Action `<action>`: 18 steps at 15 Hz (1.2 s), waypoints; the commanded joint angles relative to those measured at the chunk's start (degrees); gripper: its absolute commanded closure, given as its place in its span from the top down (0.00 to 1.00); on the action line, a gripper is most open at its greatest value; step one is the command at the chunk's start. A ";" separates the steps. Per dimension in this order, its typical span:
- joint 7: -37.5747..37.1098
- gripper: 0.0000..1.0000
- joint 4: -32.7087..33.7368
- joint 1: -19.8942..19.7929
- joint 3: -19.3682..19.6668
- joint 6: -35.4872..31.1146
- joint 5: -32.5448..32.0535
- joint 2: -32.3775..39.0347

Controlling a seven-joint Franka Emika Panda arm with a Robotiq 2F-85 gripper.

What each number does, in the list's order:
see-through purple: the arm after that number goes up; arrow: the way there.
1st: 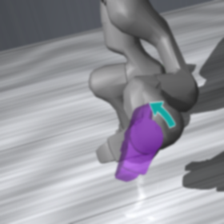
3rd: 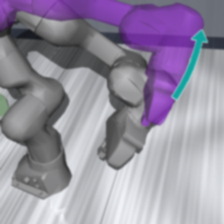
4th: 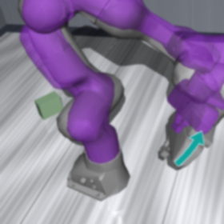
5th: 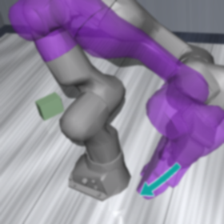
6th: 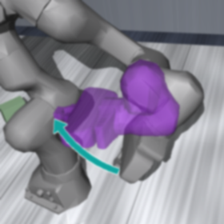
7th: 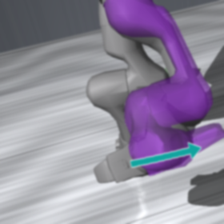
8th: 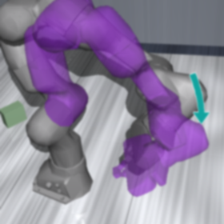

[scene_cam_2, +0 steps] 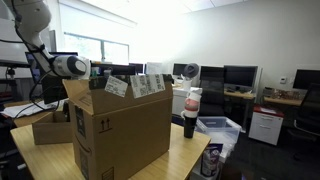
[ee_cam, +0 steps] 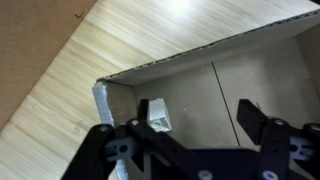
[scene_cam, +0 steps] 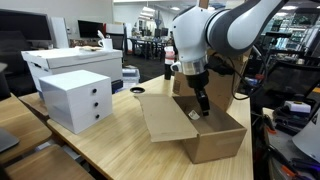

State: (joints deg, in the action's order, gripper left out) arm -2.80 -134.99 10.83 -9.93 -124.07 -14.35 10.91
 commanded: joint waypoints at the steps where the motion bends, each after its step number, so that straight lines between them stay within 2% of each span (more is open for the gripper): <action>1: 1.35 1.00 -1.59 0.20 -0.47 -0.73 1.78 -2.68; 9: -0.49 1.00 -2.81 0.61 -0.24 -1.09 -1.25 -2.39; 18: -0.77 1.00 -3.86 0.41 0.01 -0.81 -1.48 -2.55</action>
State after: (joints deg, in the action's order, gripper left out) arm -2.77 -137.35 10.89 -10.38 -124.05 -14.71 9.91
